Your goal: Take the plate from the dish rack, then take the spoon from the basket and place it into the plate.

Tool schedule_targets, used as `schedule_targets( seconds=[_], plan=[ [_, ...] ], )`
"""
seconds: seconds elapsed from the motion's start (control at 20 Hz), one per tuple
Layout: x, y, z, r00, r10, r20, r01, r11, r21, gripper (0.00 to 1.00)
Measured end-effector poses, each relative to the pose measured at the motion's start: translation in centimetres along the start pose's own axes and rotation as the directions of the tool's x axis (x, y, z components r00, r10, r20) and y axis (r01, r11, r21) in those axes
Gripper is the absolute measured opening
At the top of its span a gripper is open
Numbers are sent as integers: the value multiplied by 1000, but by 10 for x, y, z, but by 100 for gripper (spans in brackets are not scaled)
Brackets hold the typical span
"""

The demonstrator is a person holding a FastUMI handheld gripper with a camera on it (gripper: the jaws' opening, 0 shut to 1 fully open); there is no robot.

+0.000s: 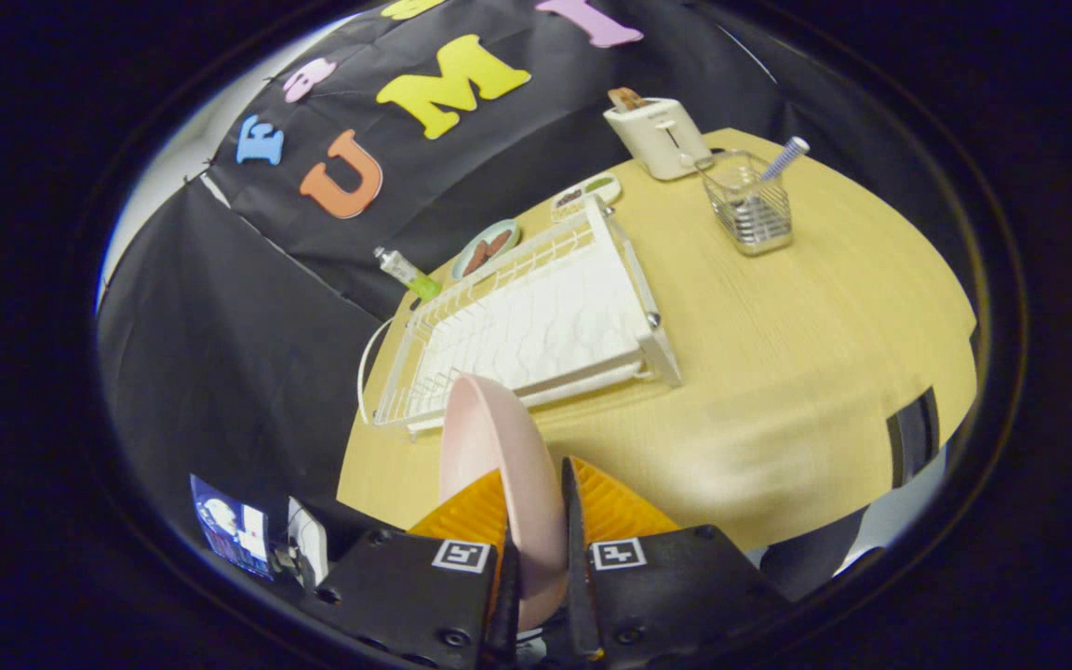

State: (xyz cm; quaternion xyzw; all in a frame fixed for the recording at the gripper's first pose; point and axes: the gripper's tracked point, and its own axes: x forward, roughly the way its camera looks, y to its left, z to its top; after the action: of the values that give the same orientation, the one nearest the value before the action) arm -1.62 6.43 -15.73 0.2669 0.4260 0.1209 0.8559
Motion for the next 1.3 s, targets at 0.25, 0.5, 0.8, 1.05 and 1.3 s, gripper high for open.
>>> schedule_targets(
  seconds=[0.25,0.5,0.8,1.05,1.3],
  plan=[
    [23,-45,-18,1000,-24,-4,25,993,116,26],
    [42,-48,-17,1000,25,-5,-23,976,216,26],
    [47,-50,-9,1000,1,6,-2,981,195,34],
    [33,-50,5,997,4,76,-15,988,156,47],
    [-2,-52,32,974,-40,225,40,999,7,72]
  ],
)
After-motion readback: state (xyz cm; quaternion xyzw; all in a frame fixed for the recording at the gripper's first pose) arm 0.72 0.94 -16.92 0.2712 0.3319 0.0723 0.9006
